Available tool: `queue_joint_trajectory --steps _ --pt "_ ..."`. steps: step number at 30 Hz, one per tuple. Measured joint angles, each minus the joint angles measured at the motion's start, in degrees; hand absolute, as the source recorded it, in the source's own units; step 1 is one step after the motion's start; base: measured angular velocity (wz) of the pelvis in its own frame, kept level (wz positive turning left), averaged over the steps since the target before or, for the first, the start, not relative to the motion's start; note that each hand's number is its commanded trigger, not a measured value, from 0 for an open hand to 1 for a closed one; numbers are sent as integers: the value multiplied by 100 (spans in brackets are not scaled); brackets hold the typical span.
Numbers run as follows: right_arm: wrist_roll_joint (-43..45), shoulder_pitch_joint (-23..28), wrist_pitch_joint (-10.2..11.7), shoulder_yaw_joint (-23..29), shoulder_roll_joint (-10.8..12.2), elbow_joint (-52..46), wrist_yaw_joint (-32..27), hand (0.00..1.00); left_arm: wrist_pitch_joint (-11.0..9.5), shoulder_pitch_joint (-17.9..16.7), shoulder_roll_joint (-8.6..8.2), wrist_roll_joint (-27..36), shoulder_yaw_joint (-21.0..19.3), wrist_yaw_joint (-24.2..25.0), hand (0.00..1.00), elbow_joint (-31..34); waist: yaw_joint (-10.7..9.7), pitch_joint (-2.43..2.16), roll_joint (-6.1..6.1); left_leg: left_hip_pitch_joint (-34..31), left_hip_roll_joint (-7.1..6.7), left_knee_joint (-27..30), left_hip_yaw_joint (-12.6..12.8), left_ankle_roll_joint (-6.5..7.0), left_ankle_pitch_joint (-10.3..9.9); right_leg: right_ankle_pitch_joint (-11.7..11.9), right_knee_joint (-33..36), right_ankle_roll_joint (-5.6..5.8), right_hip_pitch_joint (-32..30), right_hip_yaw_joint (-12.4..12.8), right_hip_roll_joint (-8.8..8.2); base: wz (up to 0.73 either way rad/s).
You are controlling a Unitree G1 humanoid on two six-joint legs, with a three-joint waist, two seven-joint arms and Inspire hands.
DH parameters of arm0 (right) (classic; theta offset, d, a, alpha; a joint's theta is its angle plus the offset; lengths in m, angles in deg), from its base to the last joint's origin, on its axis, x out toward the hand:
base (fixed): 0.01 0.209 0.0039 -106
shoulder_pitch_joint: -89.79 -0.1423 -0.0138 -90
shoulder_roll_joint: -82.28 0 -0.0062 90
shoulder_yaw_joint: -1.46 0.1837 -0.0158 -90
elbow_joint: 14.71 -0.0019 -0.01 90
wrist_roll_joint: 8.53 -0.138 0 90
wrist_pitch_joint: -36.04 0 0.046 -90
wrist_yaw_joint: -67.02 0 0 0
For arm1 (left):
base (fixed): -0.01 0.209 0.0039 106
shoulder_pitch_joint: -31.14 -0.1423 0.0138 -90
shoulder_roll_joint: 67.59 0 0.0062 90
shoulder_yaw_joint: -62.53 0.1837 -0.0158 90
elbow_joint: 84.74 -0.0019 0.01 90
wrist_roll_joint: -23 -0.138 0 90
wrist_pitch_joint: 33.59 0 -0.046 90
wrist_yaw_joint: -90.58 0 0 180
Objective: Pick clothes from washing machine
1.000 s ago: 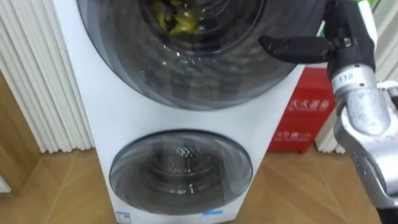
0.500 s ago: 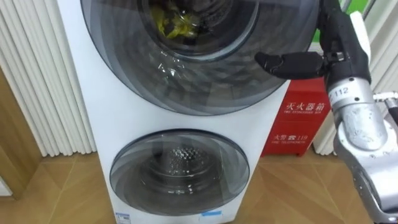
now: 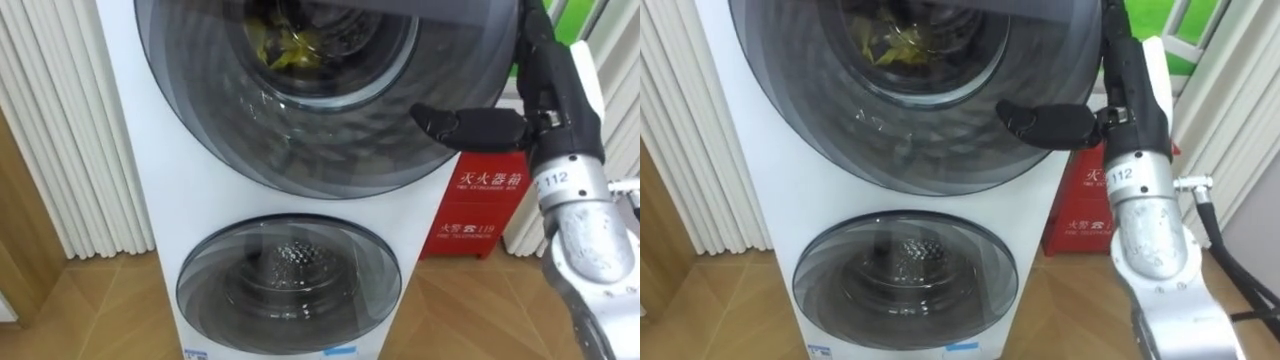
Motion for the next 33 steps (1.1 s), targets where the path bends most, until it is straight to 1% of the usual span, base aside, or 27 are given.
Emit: queue_joint_trajectory --steps 2,6,8,12,15,17,18,19,22,25,33 --pt "-7 33 -14 0 1 -125 37 0 -60 10 9 198 53 -1 0 2 -10 -4 16 -19 5 0 11 -1 -1 0 10 -2 -28 7 1 -2" --pt "-19 46 -40 3 -5 -367 184 0 -179 37 10 195 111 -6 0 0 -41 -38 100 -158 9 43 13 -3 -2 1 98 -22 -198 15 0 -4" --pt "-22 46 -43 3 -5 -426 283 0 -209 37 10 196 111 -47 0 -23 -52 -40 131 -167 11 72 12 -3 -2 1 98 -28 -199 20 0 -2" --pt "-53 53 -89 7 -11 -642 410 0 -328 38 26 194 101 -172 0 -134 -56 -41 133 -167 25 84 10 -5 -1 -21 109 -60 -204 51 14 0" --pt "-80 54 -89 7 -20 -813 423 0 -384 11 31 194 101 -184 0 -134 -58 -40 117 -170 37 90 17 -10 2 -31 106 -74 -205 49 25 0" --pt "-209 55 -89 7 -19 -877 431 0 -415 12 68 194 101 -203 0 -136 -66 -44 84 -173 52 92 44 -12 3 -36 95 -83 -206 54 40 -3" --pt "-299 55 -89 6 -18 -890 444 0 -450 13 116 194 101 -216 0 -140 -67 -52 46 -172 70 92 81 -15 4 -40 92 -93 -206 55 52 -8" --pt "-309 58 -89 6 -18 -889 483 0 -501 15 178 194 101 -226 0 -162 -68 -73 1 -169 84 93 100 -16 4 -40 85 -113 -207 88 69 -9" --pt "-539 59 -88 19 -20 -898 593 0 -508 0 242 194 100 -237 0 -175 -111 -112 -59 -160 105 99 133 -21 5 -47 92 -148 -203 97 87 -6" --pt "-776 59 -88 18 -19 -956 631 0 -507 4 238 188 108 -239 0 -173 -142 -111 -61 -158 114 99 149 -23 6 -44 93 -156 -204 94 94 -2" --pt "-999 103 -88 33 -13 -1006 718 0 -481 0 238 179 108 -239 0 -174 -166 -105 -50 -145 122 102 167 -43 -5 -39 92 -167 -206 97 105 0"
